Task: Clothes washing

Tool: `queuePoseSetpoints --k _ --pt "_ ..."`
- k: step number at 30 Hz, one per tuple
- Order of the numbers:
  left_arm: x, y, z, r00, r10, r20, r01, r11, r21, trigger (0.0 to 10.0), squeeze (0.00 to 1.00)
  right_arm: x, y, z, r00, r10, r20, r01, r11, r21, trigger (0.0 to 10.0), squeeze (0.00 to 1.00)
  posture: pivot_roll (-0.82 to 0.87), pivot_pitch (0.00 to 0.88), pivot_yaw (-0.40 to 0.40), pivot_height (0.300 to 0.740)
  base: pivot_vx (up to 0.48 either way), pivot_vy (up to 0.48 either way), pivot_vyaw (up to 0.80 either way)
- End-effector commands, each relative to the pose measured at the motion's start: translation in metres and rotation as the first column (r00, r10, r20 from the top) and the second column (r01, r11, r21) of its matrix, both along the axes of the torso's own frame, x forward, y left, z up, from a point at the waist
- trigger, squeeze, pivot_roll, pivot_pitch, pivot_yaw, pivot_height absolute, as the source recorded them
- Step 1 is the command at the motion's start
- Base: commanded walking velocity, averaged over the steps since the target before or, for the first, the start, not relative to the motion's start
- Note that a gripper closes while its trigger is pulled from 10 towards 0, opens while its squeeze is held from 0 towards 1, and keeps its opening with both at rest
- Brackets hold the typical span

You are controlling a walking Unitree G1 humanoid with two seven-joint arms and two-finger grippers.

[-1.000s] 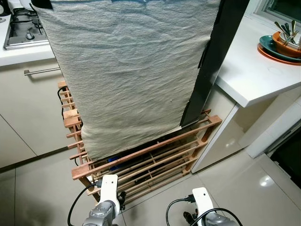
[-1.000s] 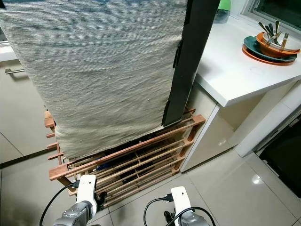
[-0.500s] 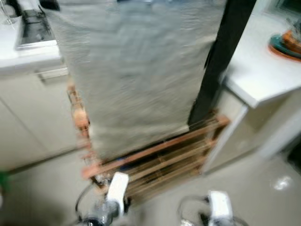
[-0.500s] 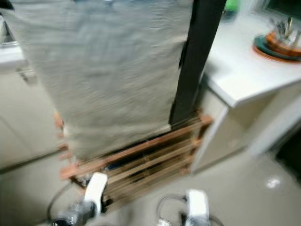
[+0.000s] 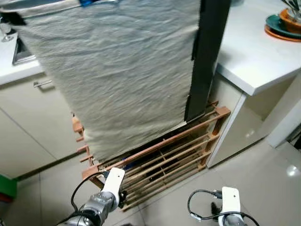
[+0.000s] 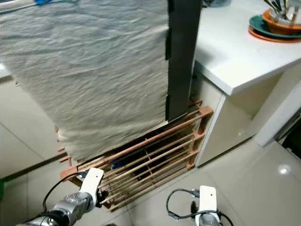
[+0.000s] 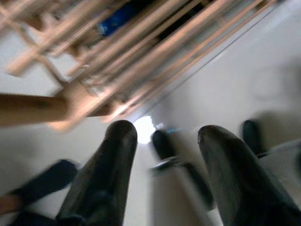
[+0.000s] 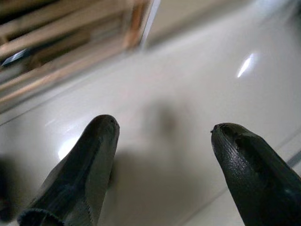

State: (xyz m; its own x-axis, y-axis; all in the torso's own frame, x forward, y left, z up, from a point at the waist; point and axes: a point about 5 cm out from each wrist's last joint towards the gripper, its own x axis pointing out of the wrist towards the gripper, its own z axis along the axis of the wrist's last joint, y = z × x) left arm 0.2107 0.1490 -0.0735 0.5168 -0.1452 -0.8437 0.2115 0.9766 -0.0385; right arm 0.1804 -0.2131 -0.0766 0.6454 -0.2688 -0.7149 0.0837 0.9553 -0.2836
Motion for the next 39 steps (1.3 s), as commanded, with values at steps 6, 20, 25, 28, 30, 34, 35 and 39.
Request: queuePoseSetpoints --k 6,20,25,28,30,34,35,39 --pt "-0.014 -0.012 -0.005 0.997 0.006 0.078 -0.001 0.998 -0.069 10.0 1.0 0.013 -0.004 0.007 0.993 0.121 -0.011 -0.12 0.992 0.029 10.0 1.0 -0.1 0.0 -0.069 0.74 0.0 0.0 0.0" --pt "0.029 -0.015 0.033 0.891 0.003 0.454 0.005 1.0 -0.017 10.0 0.0 0.01 0.007 0.007 0.995 0.064 0.078 -0.074 0.987 0.143 10.0 1.0 -0.11 0.0 -0.034 0.74 0.0 0.0 -0.74" --pt "0.027 -0.027 0.03 0.911 -0.075 0.405 0.103 0.993 -0.049 10.0 0.0 0.006 0.005 0.008 0.995 0.046 0.093 -0.058 0.989 0.139 10.0 1.0 -0.13 0.0 -0.031 0.74 0.0 0.0 -0.8" --pt "0.025 -0.033 0.029 0.911 -0.109 0.398 0.155 0.984 -0.084 10.0 0.0 0.003 0.003 0.006 0.996 0.045 0.08 -0.055 0.991 0.122 10.0 1.0 -0.13 0.0 -0.028 0.74 0.0 0.0 -0.8" --pt "0.02 -0.039 0.026 0.917 -0.155 0.367 0.208 0.972 -0.11 10.0 0.0 0.001 0.001 0.006 0.997 0.048 0.068 -0.056 0.992 0.111 10.0 1.0 -0.14 0.0 -0.028 0.74 0.0 0.0 -0.8" --pt "0.003 -0.053 0.015 0.9 -0.343 0.27 0.386 0.914 -0.124 10.0 0.0 -0.002 -0.002 0.005 0.997 0.057 0.049 -0.062 0.994 0.094 10.0 1.0 -0.14 0.0 -0.03 0.74 0.0 0.0 -0.8" --pt "0.003 -0.054 0.015 0.887 -0.375 0.27 0.416 0.902 -0.114 10.0 0.0 -0.003 -0.003 0.005 0.997 0.056 0.049 -0.06 0.994 0.091 10.0 1.0 -0.15 0.0 -0.03 0.74 0.0 0.0 -0.8" --pt "0.015 -0.053 0.023 0.87 -0.374 0.321 0.414 0.908 -0.064 10.0 0.0 -0.001 -0.006 0.008 0.997 0.031 0.075 -0.038 0.995 0.095 10.0 1.0 -0.15 0.0 -0.028 0.74 0.0 0.0 -0.8"
